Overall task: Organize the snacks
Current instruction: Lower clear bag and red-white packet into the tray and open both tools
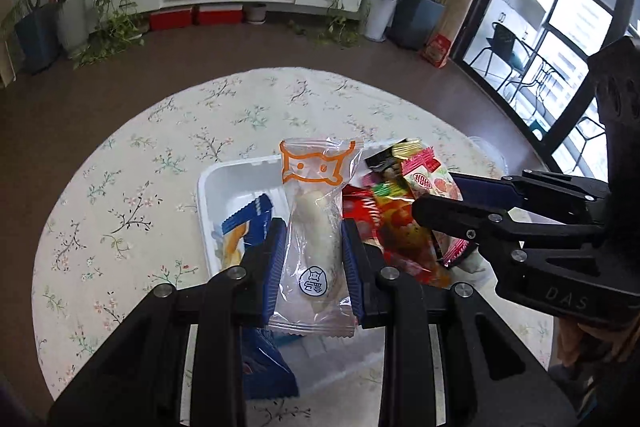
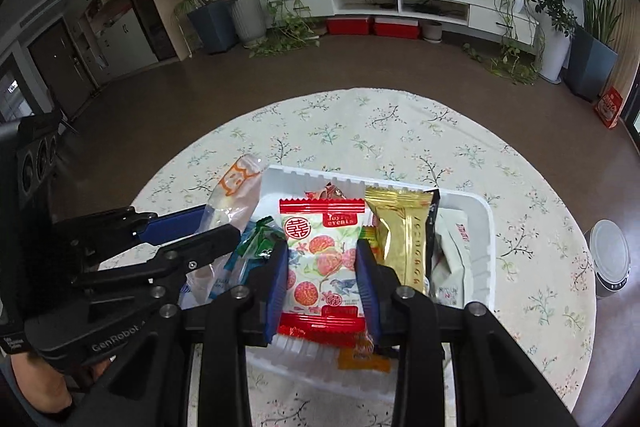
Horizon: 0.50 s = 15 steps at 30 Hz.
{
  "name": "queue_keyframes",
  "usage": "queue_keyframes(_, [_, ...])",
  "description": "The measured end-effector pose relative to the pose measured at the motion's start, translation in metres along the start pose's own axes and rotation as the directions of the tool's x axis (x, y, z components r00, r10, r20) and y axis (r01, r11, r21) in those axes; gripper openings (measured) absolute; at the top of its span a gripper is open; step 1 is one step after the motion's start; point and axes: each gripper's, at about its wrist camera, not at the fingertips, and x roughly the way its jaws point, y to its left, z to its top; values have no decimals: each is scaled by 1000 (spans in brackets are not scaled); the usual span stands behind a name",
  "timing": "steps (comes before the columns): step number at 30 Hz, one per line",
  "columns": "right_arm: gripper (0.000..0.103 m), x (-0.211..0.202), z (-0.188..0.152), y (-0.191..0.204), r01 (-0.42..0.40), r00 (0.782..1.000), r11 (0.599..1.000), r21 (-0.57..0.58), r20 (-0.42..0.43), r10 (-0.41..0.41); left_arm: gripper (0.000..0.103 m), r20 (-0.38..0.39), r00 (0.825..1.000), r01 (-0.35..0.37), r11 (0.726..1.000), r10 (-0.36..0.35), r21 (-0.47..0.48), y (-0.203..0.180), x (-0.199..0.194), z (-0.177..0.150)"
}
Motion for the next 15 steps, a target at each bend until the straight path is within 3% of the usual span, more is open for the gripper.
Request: queue_keyframes(15, [37, 46, 2, -6, 89, 995, 996, 6, -56, -89, 26, -41, 999, -19, 1000, 20, 16, -1, 40, 1])
